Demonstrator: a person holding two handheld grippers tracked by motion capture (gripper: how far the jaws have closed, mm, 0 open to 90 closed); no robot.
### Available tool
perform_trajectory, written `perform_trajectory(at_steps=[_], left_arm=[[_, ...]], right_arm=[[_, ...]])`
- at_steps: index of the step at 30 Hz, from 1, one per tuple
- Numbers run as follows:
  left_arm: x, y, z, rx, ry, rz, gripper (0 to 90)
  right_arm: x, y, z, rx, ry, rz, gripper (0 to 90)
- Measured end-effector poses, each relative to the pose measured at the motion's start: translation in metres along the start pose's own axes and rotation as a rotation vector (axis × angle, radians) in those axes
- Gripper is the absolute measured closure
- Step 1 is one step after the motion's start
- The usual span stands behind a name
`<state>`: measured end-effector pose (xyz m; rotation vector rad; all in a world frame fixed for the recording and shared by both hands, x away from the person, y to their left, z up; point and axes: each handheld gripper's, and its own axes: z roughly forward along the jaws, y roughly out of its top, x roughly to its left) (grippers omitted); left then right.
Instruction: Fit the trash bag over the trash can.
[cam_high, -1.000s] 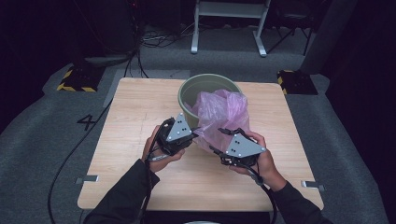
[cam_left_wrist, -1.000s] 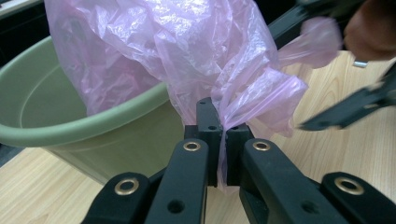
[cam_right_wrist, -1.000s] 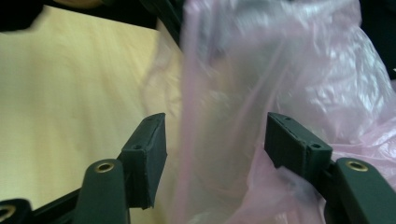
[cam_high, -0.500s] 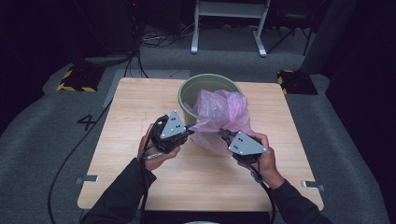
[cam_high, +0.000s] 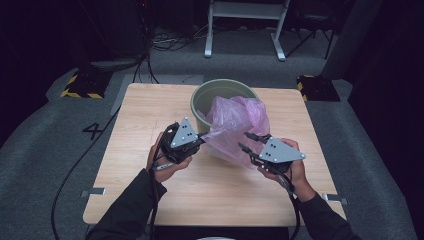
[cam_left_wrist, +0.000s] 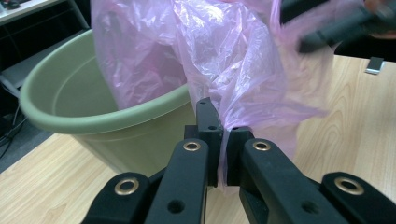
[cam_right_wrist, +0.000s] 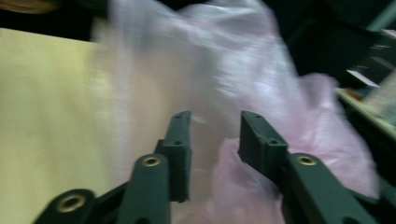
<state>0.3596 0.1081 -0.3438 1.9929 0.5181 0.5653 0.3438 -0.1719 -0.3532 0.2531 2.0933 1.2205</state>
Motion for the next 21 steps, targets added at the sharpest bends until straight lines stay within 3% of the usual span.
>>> perform_trajectory(at_steps=[4, 7, 12, 14, 17, 21], left_arm=[[-0.003, 0.001, 0.001, 0.002, -0.007, 0.007, 89.3], [-0.005, 0.001, 0.002, -0.002, -0.015, 0.007, 89.4], [-0.007, 0.001, 0.002, -0.009, -0.028, 0.007, 89.4], [-0.007, 0.001, 0.001, -0.017, -0.032, 0.002, 89.4], [-0.005, 0.001, -0.003, -0.022, -0.023, 0.004, 89.4], [0.0, -0.001, -0.008, -0.024, -0.006, -0.005, 89.4]], right_arm=[[0.015, -0.001, 0.004, 0.014, 0.083, -0.031, 53.2], [0.023, -0.003, 0.01, 0.026, 0.116, -0.039, 48.4], [0.027, -0.008, 0.025, 0.069, 0.08, -0.031, 50.0], [0.028, -0.01, 0.031, 0.097, 0.037, -0.056, 53.4], [0.026, -0.014, 0.036, 0.12, -0.002, -0.067, 70.8], [0.018, -0.017, 0.031, 0.116, -0.054, -0.053, 84.1]])
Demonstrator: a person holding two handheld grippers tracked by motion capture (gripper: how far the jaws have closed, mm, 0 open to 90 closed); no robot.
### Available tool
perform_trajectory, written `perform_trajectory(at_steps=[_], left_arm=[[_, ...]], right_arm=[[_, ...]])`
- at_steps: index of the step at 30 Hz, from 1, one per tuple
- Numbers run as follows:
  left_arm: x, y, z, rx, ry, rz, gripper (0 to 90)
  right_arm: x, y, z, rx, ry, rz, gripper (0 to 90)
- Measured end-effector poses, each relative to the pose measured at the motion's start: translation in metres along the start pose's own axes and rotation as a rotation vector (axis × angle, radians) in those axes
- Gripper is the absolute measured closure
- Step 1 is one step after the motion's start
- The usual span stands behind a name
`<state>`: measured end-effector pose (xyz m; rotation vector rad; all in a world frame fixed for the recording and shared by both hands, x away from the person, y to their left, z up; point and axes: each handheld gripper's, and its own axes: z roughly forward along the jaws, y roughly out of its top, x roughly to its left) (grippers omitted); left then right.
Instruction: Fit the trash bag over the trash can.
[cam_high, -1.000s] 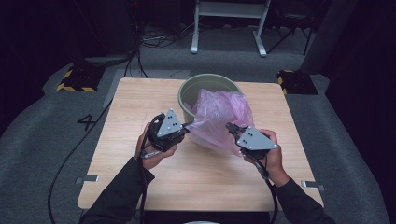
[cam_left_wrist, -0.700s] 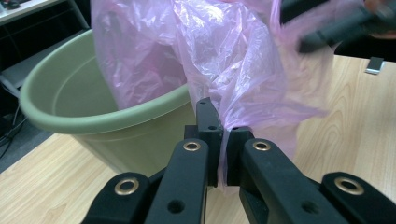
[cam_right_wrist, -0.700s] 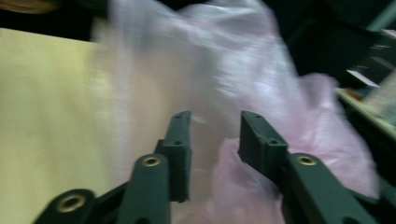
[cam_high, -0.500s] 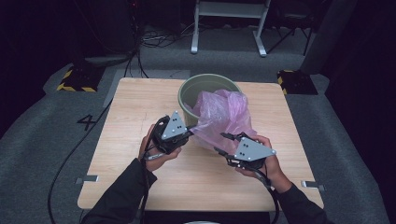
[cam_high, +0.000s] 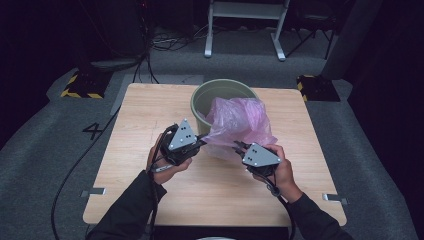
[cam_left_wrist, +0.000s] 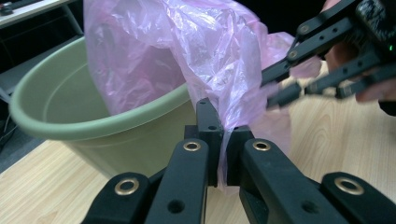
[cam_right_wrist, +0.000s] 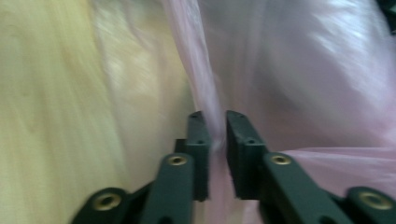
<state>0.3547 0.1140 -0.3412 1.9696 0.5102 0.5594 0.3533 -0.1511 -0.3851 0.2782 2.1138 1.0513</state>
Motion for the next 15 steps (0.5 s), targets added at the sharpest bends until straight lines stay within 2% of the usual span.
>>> perform_trajectory(at_steps=[2, 8, 11, 13, 15], left_arm=[[0.003, -0.002, -0.002, 0.008, 0.009, -0.002, 89.4], [0.003, -0.003, 0.002, 0.048, 0.038, 0.027, 89.2], [0.004, -0.003, 0.004, 0.047, 0.044, 0.025, 87.9], [0.005, -0.002, 0.005, 0.052, 0.054, 0.022, 82.4], [0.005, -0.001, 0.005, 0.051, 0.053, 0.02, 81.3]], right_arm=[[-0.005, -0.002, -0.005, -0.012, -0.027, 0.008, 88.4], [-0.017, 0.005, -0.02, -0.057, -0.069, 0.0, 89.0], [-0.023, 0.012, -0.026, -0.086, -0.07, 0.012, 89.1], [-0.029, 0.019, -0.03, -0.101, -0.078, 0.009, 89.2], [-0.034, 0.026, -0.031, -0.109, -0.081, 0.009, 89.2]])
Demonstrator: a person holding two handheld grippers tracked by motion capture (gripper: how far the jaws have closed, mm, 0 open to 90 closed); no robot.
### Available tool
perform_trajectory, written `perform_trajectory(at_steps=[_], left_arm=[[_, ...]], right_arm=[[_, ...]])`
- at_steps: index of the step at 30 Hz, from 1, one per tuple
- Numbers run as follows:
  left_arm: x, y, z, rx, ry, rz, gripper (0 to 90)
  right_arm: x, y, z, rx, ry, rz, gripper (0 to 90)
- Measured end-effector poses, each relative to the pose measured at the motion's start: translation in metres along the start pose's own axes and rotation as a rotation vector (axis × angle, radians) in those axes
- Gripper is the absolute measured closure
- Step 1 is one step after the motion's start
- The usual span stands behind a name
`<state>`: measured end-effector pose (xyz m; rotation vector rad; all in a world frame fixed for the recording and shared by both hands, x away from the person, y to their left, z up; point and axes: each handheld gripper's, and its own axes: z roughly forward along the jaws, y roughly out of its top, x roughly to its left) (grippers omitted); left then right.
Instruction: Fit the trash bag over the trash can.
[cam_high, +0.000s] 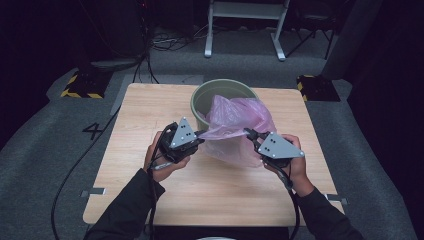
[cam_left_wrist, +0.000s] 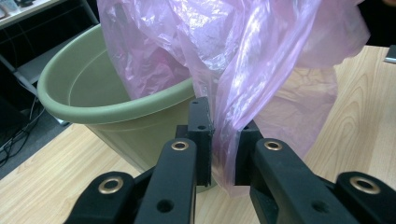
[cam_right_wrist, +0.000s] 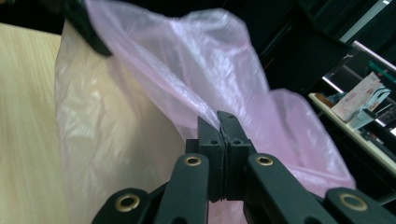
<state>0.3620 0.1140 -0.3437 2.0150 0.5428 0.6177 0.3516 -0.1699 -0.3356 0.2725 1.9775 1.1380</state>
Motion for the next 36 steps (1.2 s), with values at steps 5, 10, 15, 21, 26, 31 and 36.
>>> perform_trajectory(at_steps=[5, 10, 15, 21, 26, 31, 36], left_arm=[[0.002, 0.003, 0.0, 0.013, -0.002, 0.02, 84.2], [0.007, 0.008, 0.002, 0.018, -0.004, 0.025, 88.9], [0.016, 0.012, 0.005, 0.029, 0.009, 0.022, 89.3], [0.031, 0.008, 0.005, 0.037, 0.037, -0.014, 89.3], [0.043, 0.004, 0.005, 0.046, 0.052, -0.035, 89.2], [0.054, -0.002, 0.005, 0.049, 0.069, -0.061, 89.2], [0.063, -0.005, 0.01, 0.07, 0.083, -0.074, 88.9]], right_arm=[[-0.019, 0.014, 0.007, -0.007, -0.005, 0.02, 89.1], [-0.036, 0.023, 0.02, 0.029, -0.005, 0.016, 87.1], [-0.05, 0.024, 0.034, 0.051, -0.004, 0.025, 81.5], [-0.059, 0.023, 0.05, 0.064, 0.027, 0.054, 76.1], [-0.062, 0.025, 0.061, 0.066, 0.049, 0.06, 83.0], [-0.061, 0.029, 0.069, 0.076, 0.059, 0.061, 82.5], [-0.064, 0.029, 0.077, 0.088, 0.075, 0.082, 79.6]])
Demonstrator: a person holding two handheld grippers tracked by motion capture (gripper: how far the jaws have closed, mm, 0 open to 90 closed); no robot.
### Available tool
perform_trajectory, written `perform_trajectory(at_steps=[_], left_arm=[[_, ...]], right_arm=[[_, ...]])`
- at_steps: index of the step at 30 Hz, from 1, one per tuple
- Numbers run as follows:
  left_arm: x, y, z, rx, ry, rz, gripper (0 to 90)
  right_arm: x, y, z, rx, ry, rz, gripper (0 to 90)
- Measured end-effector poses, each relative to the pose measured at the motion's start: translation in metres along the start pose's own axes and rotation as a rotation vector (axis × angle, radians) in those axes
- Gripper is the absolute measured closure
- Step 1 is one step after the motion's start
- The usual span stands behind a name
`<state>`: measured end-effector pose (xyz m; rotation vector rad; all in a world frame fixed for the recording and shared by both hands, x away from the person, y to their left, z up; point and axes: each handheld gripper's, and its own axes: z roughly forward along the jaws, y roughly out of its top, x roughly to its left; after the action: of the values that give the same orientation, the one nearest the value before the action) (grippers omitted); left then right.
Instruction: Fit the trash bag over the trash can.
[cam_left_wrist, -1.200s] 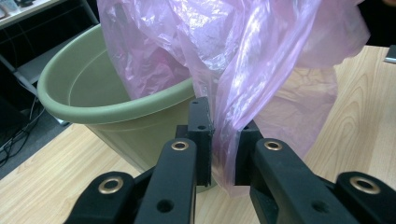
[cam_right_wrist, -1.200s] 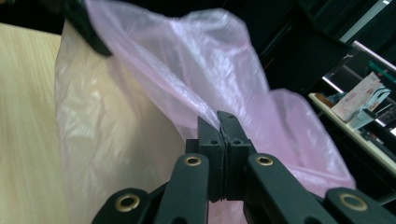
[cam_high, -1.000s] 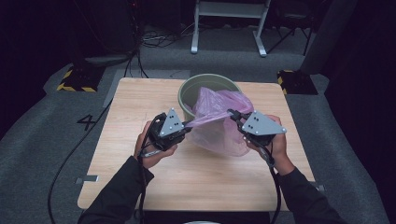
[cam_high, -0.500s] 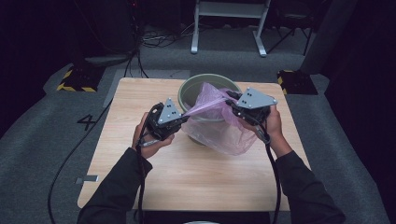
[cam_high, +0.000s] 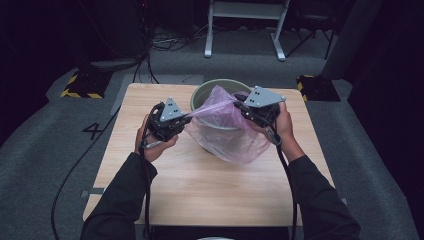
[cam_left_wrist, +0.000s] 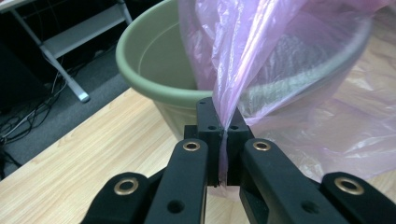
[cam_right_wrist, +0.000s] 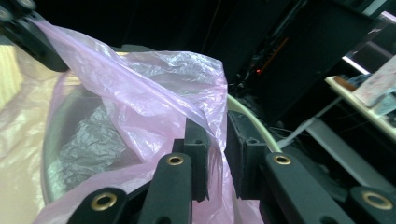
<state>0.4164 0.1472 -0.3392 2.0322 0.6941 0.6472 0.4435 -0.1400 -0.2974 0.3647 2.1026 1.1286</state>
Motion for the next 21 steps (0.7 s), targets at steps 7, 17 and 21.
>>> perform_trajectory(at_steps=[7, 17, 21], left_arm=[[0.009, 0.0, -0.004, -0.082, -0.062, -0.043, 50.2], [0.006, 0.016, -0.028, -0.158, -0.11, -0.02, 20.2], [0.001, 0.026, -0.018, -0.125, -0.102, 0.021, 21.1]], right_arm=[[-0.003, -0.001, 0.002, -0.004, 0.018, 0.018, 89.8], [-0.004, 0.003, 0.004, 0.0, 0.003, 0.029, 89.9], [-0.004, 0.005, 0.007, 0.004, 0.003, 0.025, 89.8]])
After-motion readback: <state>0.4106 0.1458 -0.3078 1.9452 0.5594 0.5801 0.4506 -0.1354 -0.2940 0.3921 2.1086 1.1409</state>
